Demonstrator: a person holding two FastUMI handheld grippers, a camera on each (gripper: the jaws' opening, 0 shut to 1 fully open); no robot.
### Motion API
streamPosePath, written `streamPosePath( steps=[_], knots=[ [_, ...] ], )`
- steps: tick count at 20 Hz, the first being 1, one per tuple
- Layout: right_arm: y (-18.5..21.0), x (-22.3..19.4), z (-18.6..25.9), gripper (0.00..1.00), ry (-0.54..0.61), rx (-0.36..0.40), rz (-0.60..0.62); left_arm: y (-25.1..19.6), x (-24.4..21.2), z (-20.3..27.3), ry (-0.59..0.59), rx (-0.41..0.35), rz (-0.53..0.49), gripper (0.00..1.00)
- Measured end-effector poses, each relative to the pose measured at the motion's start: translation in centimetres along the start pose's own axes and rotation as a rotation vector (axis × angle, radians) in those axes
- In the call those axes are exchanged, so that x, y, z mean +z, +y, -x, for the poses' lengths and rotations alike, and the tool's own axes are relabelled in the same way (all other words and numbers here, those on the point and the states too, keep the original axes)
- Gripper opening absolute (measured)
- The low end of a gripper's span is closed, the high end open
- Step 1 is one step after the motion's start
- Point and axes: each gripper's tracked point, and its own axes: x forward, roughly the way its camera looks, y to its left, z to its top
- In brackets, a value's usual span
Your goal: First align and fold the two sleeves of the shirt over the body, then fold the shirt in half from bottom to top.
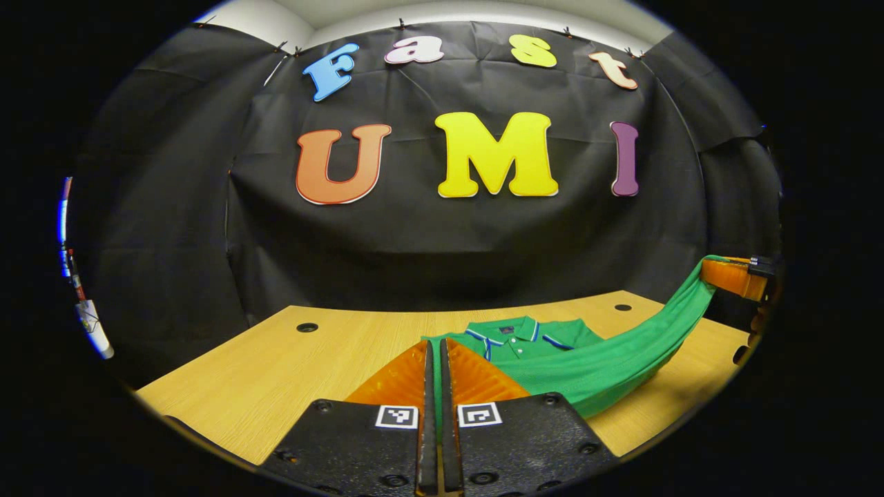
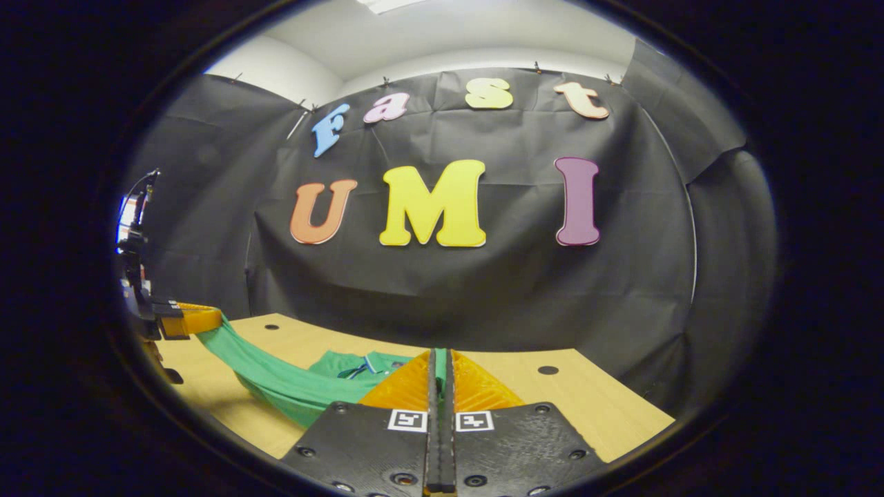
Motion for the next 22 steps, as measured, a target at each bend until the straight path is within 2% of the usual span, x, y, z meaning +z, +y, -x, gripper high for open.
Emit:
streamPosePath(
  steps=[2, 4, 6, 8, 13, 18, 22],
  knots=[
    [-0.2, 0.4, -4.4, 0.02, -0.009, -0.019, 0.009, 0.1, 0.9, -4.4, -0.015, 0.01, -0.005, 0.09],
    [0.6, 0.3, -8.2, 0.0, -0.018, -0.001, 0.012, 1.0, 0.6, -8.7, -0.042, 0.043, -0.088, 0.09],
    [0.2, -0.4, -12.4, 0.0, -0.014, -0.031, -0.014, -0.4, -1.0, -12.6, -0.014, 0.005, -0.081, 0.08],
    [0.2, -3.0, -17.0, 0.0, 0.049, -0.038, -0.046, -0.4, -2.6, -16.2, 0.019, 0.0, -0.067, 0.09],
    [-2.9, -8.5, -25.9, 0.0, 0.154, -0.127, -0.068, 1.0, -5.0, -23.7, 0.043, 0.018, -0.014, 0.08],
    [-5.0, -12.0, -31.3, 0.02, 0.202, -0.141, -0.076, 1.6, -6.3, -29.1, 0.062, 0.012, 0.009, 0.08],
    [-5.3, -12.5, -34.0, 0.0, 0.187, -0.148, -0.019, 1.5, -7.3, -31.9, 0.078, 0.006, -0.054, 0.09]
  ],
)
